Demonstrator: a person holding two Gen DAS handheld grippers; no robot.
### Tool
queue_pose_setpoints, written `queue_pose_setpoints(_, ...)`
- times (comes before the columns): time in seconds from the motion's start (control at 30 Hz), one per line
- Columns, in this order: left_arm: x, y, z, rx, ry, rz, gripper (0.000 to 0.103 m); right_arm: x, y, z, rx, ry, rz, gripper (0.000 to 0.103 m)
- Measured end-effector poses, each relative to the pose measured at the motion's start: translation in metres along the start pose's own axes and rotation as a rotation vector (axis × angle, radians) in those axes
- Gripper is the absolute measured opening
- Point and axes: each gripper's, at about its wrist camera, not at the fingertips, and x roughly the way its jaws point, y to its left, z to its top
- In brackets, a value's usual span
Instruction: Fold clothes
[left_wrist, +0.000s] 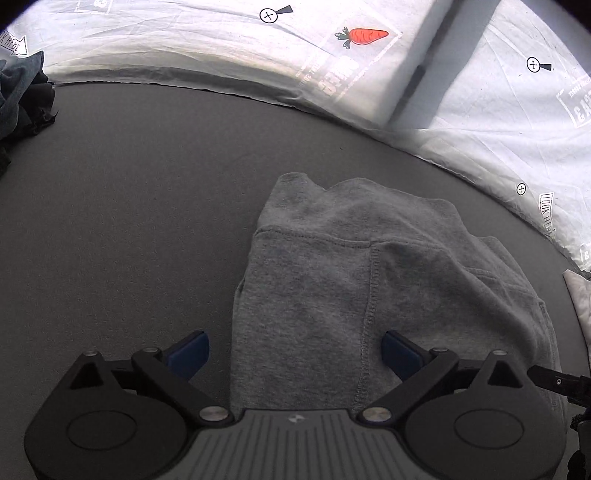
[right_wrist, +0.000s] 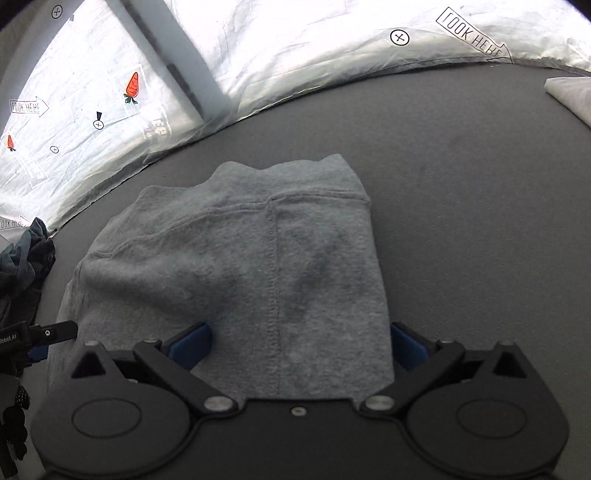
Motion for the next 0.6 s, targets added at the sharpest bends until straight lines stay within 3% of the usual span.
queue_pose_setpoints(0.13,0.014,0.001,0.005,0.045,0.024,-0.034,0.103,0.000,0.003,0.003,-0.029,0.005,-0.001,0.103)
queue_pose_setpoints(0.33,0.026,0.007,0.015,0.089,0.062,-0.142,0.103,0.005,0.004,0.011,-0.030,0.014,0.027,0.103)
queue_pose_setpoints(0.43,0.029,0.013,0.018,0.054,0.074,-0.241,0.102,0.009,0.004,0.015,0.031,0.009,0.084,0.103)
queue_pose_setpoints(0.5,0.034,0.012,0.019,0.012,0.112,-0.366,0.102,0.015,0.007,0.018,0.096,0.012,0.156,0.103)
queue_pose_setpoints(0.6,0.040,-0.003,0.017,0.026,0.128,-0.391,0.102,0.021,0.022,0.019,0.156,-0.016,0.136,0.103)
